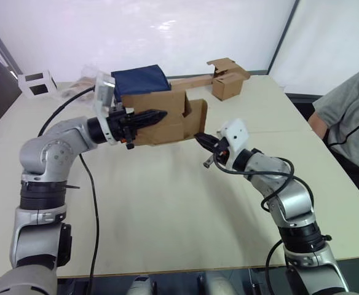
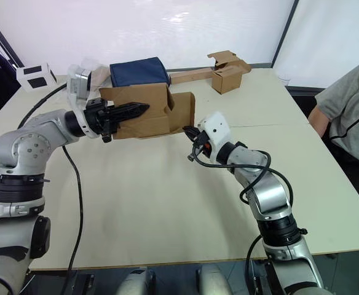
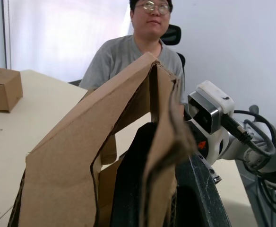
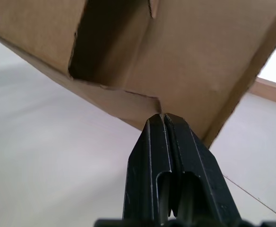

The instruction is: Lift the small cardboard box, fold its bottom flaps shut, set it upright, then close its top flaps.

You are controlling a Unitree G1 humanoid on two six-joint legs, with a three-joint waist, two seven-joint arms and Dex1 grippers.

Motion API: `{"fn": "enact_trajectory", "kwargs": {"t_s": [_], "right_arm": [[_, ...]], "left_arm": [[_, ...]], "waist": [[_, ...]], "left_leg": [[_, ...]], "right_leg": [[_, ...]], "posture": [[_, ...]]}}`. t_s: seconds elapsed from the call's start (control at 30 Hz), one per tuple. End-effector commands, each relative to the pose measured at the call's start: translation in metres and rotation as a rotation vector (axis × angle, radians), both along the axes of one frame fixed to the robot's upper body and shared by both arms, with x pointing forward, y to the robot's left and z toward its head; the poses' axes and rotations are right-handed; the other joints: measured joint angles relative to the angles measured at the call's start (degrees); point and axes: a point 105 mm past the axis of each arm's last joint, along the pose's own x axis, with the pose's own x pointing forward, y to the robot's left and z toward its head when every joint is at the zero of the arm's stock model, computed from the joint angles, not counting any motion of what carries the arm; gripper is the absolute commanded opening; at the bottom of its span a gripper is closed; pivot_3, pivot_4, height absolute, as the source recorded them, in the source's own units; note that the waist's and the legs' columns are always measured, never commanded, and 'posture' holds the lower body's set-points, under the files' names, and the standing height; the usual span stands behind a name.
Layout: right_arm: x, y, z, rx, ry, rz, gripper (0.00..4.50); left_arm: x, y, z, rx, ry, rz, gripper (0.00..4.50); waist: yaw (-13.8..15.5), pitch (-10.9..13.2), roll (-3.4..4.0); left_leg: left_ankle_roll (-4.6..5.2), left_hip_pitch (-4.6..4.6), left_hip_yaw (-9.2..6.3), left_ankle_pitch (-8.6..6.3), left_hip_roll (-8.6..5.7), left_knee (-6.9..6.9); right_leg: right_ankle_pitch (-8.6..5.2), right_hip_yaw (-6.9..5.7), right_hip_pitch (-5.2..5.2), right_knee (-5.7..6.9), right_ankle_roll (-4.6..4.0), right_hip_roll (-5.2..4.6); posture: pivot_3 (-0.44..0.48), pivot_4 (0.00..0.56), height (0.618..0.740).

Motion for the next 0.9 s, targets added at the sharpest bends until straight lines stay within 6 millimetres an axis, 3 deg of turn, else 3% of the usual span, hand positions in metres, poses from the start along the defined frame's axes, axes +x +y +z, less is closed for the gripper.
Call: {"fn": "enact_trajectory", "kwargs": {"t_s": [0.03,0.23,0.57,0.9], "right_arm": [[-0.012,0.014,0.023,0.05,-0.067,0.094,0.0],[-0.034,0.03,0.03,0.096,-0.03,0.254,0.0],[-0.046,0.035,0.029,0.073,-0.02,0.317,0.0],[-0.04,0.025,0.027,0.111,0.011,0.283,0.0]], "left_arm": [[-0.011,-0.001,0.014,-0.023,-0.042,-0.035,0.03],[-0.012,-0.002,0.011,-0.026,-0.024,-0.039,0.03],[-0.012,-0.002,0.012,-0.041,-0.018,-0.044,0.03],[-0.014,-0.002,0.013,-0.054,-0.002,-0.052,0.03]], "waist": [[0.0,0.0,0.0],[0.0,0.0,0.0],[0.0,0.0,0.0],[0.0,0.0,0.0]], "left_leg": [[0.0,0.0,0.0,0.0,0.0,0.0],[0.0,0.0,-0.01,0.0,0.0,0.0],[0.0,0.0,-0.01,0.0,0.0,0.0],[0.0,0.0,-0.01,0.0,0.0,0.0]], "right_leg": [[0.0,0.0,0.0,0.0,0.0,0.0],[0.0,0.0,0.0,0.0,0.0,0.0],[0.0,-0.01,0.0,0.0,0.0,-0.01],[0.0,-0.01,0.0,0.0,0.0,-0.01]], "posture": [[0.0,0.15,0.74],[0.0,0.15,0.74],[0.0,0.15,0.74],[0.0,0.15,0.74]]}}
